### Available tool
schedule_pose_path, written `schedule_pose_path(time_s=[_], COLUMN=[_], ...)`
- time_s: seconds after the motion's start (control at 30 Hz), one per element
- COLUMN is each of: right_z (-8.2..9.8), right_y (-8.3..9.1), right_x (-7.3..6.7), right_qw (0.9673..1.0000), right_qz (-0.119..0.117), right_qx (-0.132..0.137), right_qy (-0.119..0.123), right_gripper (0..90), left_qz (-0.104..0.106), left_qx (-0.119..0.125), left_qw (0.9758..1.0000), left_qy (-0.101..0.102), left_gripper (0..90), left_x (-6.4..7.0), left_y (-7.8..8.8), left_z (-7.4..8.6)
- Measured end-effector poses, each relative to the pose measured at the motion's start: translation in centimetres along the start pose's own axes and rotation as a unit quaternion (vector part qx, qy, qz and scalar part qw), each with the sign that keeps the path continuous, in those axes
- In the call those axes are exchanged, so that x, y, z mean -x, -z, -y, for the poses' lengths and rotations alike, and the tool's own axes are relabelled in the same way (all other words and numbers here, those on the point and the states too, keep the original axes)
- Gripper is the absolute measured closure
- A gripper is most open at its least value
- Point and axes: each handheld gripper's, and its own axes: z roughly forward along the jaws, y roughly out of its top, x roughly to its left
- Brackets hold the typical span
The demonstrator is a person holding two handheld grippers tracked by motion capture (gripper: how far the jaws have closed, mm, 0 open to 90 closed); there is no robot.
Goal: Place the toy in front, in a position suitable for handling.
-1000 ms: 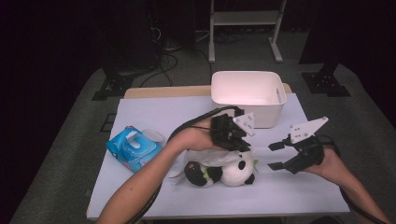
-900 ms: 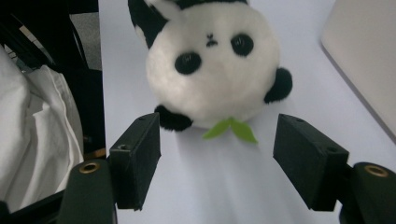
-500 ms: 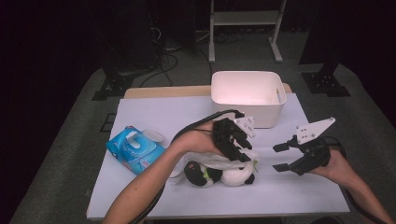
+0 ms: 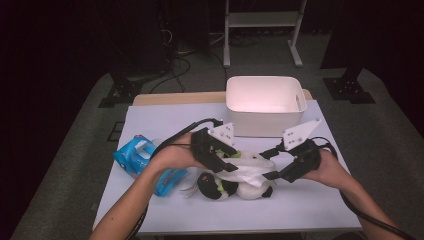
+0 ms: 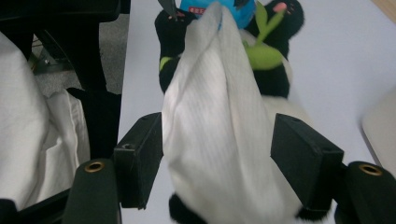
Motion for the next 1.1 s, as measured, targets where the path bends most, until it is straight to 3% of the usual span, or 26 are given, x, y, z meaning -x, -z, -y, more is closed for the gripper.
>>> schedule_pose_path(time_s=[0.2,0.33,0.43,0.6,0.87,1.1], right_z=[-1.8,-2.1,-1.6,-1.0,0.5,3.8], right_y=[-4.0,-5.7,-6.5,-5.9,-3.8,-2.0], right_x=[0.3,0.1,-0.1,-0.2,-0.4,0.4], right_qw=[0.9996,0.9987,0.9983,0.9986,0.9987,0.9981], right_qz=[-0.016,-0.006,0.002,0.008,0.025,0.053], right_qx=[-0.012,-0.018,-0.031,-0.020,-0.025,-0.033], right_qy=[0.020,0.047,0.049,0.047,0.037,0.002], right_gripper=[41.8,57.7,72.1,83.9,86.7,86.4], left_qz=[-0.012,-0.019,-0.026,-0.024,-0.031,-0.027], left_qx=[0.003,0.013,0.015,0.019,0.008,0.006], left_qw=[0.9998,0.9992,0.9988,0.9986,0.9985,0.9980], left_qy=[0.017,0.033,0.038,0.042,0.044,0.057], left_gripper=[49.2,47.5,44.7,43.2,42.1,41.7], left_x=[0.4,0.6,0.6,0.7,0.8,0.7], left_y=[0.9,1.3,1.4,1.3,1.1,0.8], left_z=[2.5,4.1,4.7,5.3,5.7,6.6])
